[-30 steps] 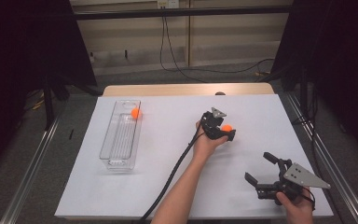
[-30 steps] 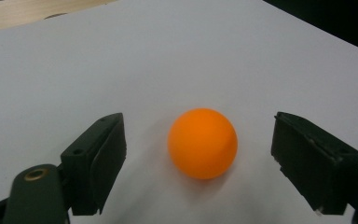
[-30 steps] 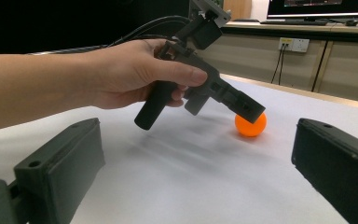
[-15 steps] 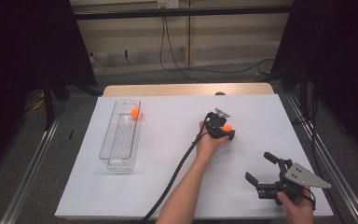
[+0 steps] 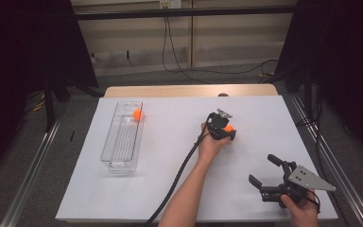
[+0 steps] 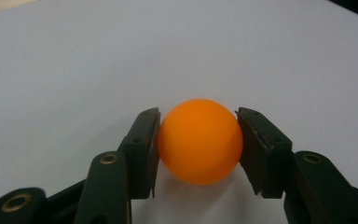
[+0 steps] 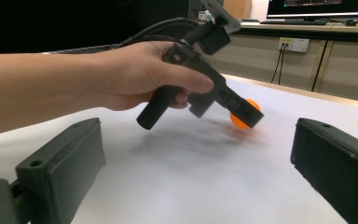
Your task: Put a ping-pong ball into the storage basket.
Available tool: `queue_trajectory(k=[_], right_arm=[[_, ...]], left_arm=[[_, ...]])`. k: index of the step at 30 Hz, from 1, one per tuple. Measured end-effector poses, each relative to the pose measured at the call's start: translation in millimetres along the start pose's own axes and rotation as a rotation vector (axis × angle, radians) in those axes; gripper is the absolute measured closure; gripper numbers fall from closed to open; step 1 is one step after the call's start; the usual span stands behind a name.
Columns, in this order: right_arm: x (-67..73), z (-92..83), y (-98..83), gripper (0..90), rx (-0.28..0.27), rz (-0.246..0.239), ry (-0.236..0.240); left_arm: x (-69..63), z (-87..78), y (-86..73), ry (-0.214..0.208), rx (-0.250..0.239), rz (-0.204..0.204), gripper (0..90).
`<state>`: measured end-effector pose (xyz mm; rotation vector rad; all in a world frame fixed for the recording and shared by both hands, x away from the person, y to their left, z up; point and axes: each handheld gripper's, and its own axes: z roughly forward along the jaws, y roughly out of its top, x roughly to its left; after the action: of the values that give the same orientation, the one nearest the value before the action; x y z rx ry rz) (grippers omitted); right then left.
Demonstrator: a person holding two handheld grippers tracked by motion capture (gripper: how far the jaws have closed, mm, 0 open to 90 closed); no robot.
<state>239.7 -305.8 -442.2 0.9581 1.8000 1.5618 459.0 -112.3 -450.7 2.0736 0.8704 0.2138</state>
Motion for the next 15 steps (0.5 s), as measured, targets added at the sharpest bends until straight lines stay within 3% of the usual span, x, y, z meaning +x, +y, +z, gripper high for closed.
queue_trajectory(k=[4, 15], right_arm=[[-0.6, -0.3, -0.3, 2.2, 0.002, -0.005, -0.003], [-0.3, 0.7, -1.2, 2.2, 0.011, -0.006, -0.010]], left_arm=[[4.6, -12.0, 0.0, -0.025, -0.019, -0.029, 50.9], [14.6, -39.3, -5.4, -0.086, -0.017, -0.027, 50.9]])
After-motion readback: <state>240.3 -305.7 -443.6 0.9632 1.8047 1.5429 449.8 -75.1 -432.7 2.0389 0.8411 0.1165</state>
